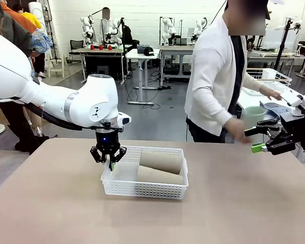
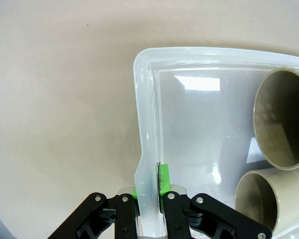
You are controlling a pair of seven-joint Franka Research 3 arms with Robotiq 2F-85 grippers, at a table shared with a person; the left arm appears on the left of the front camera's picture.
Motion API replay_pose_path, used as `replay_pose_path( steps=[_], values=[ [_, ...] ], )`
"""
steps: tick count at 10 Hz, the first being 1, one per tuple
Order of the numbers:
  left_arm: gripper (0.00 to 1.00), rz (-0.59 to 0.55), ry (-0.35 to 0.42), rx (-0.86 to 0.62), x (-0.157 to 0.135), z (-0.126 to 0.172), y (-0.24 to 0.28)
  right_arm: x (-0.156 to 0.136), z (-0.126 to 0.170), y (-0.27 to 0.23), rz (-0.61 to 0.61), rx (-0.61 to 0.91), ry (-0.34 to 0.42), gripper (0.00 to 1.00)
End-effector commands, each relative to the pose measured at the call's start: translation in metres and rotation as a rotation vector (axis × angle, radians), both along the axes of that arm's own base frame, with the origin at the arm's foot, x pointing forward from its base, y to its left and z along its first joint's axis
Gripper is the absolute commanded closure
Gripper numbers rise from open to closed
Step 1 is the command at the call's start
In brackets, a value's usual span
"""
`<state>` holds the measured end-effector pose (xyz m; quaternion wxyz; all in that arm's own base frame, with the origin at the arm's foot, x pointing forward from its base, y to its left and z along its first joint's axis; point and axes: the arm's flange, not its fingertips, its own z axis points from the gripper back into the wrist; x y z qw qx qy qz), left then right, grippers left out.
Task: Clean and organize the cups into the basket.
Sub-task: Pick up the Reusable plastic cup from the right side of the table and stack it inside the Organizing basket in the center of the table.
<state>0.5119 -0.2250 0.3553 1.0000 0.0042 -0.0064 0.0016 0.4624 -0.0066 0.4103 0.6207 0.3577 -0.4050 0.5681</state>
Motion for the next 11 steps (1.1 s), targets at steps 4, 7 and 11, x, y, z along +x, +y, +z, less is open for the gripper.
replay_pose_path(
  steps=[4,7,11],
  values=[
    [1.0,0.0,-0.004,-0.001,0.0,0.002,0.0,0.005,-0.001,-0.001,0.023,-0.002,-0.007,0.0],
    [1.0,0.0,-0.004,-0.001,0.0,0.002,0.0,0.005,-0.001,-0.001,0.023,-0.002,-0.007,0.0],
    [1.0,0.0,-0.004,-0.001,0.0,0.002,0.0,0.001,-0.009,-0.011,0.016,0.013,0.019,0.0]
  ],
)
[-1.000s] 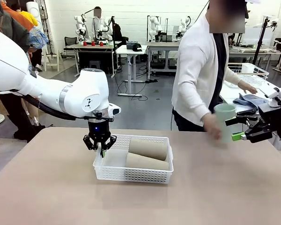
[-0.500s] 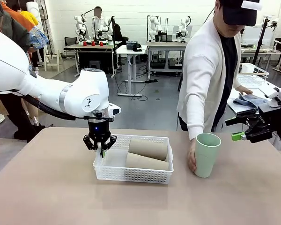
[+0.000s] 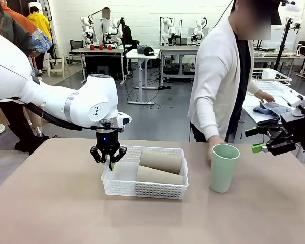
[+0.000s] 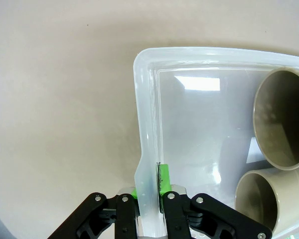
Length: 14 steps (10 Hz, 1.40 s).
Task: Clean and organize the cups into the basket.
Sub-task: Pick up the Reusable plastic cup from the right side of the table and stack it inside the Organizing basket in the center of the table.
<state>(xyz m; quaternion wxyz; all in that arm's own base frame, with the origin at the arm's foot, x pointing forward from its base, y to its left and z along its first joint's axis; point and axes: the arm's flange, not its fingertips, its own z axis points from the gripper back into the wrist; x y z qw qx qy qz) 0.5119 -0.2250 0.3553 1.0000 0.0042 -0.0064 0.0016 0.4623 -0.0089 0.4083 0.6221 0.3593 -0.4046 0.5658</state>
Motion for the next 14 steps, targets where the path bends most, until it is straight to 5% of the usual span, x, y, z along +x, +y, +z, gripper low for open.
replay_pose_path(
  steps=[1,6,14],
  values=[
    [1.0,0.0,-0.004,-0.001,0.0,0.002,0.0,-0.003,-0.015,-0.021,0.035,0.021,0.021,0.0],
    [1.0,0.0,-0.004,-0.001,0.0,0.002,0.0,-0.018,-0.072,-0.06,0.063,0.141,-0.006,0.0],
    [1.0,0.0,-0.004,-0.001,0.0,0.002,0.0,0.027,-0.146,-0.016,0.083,0.142,0.07,0.0]
  ],
)
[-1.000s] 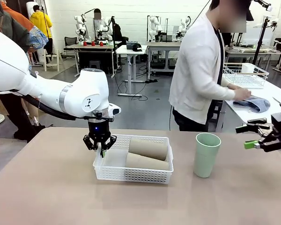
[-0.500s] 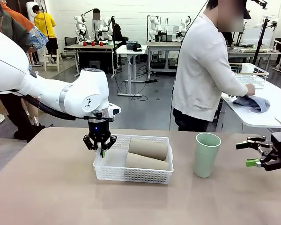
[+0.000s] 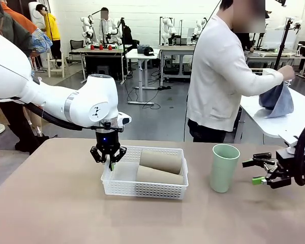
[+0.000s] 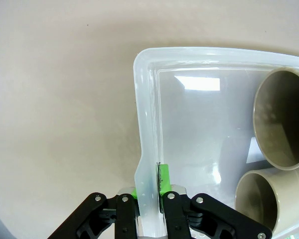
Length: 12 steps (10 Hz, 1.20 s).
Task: Clean and organize the cups into the basket.
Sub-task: Pick up the Reusable plastic cup from the right side of the table and stack it inside the Organizing basket in the center of the table.
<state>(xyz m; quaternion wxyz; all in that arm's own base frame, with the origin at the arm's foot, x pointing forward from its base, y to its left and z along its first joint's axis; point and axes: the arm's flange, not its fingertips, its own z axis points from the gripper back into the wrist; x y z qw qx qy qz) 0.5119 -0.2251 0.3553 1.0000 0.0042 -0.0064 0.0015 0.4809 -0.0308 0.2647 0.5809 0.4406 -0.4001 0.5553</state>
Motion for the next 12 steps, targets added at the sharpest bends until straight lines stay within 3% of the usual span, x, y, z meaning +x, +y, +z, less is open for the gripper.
replay_pose_path(
  steps=[1,7,12],
  values=[
    [1.0,0.0,-0.004,-0.001,0.0,0.002,0.0,0.009,-0.002,0.007,-0.024,-0.001,0.01,0.0],
    [1.0,0.0,-0.004,-0.001,0.0,0.002,0.0,0.004,-0.002,0.0,0.001,-0.003,0.001,0.0],
    [1.0,0.0,-0.004,-0.001,0.0,0.002,0.0,0.021,-0.019,0.048,0.059,-0.033,-0.069,0.0]
  ],
)
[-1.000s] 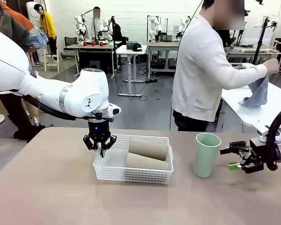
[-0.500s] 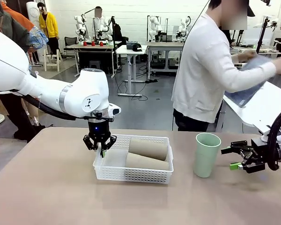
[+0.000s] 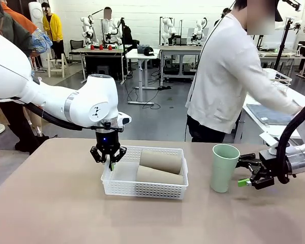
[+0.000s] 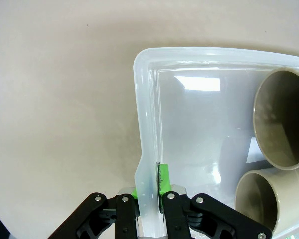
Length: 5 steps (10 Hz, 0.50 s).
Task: Clean and organize the cups into the basket.
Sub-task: Pick up the Reusable plastic cup from the right side of the table and stack it inside the Organizing basket in the center of the table.
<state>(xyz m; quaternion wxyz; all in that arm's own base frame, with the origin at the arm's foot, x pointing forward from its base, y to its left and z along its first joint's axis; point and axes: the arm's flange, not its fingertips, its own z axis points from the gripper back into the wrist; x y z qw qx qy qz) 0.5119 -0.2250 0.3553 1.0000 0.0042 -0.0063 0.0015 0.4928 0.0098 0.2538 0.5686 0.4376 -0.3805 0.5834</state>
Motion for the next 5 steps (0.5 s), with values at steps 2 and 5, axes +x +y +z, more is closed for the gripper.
replay_pose_path(
  steps=[2,5],
  values=[
    [1.0,0.0,-0.005,-0.001,0.0,0.002,0.0,0.013,-0.013,0.015,0.016,0.024,-0.067,0.0],
    [1.0,0.0,-0.005,-0.001,0.0,0.002,0.0,0.02,-0.019,0.03,0.03,0.034,-0.067,0.0]
  ],
)
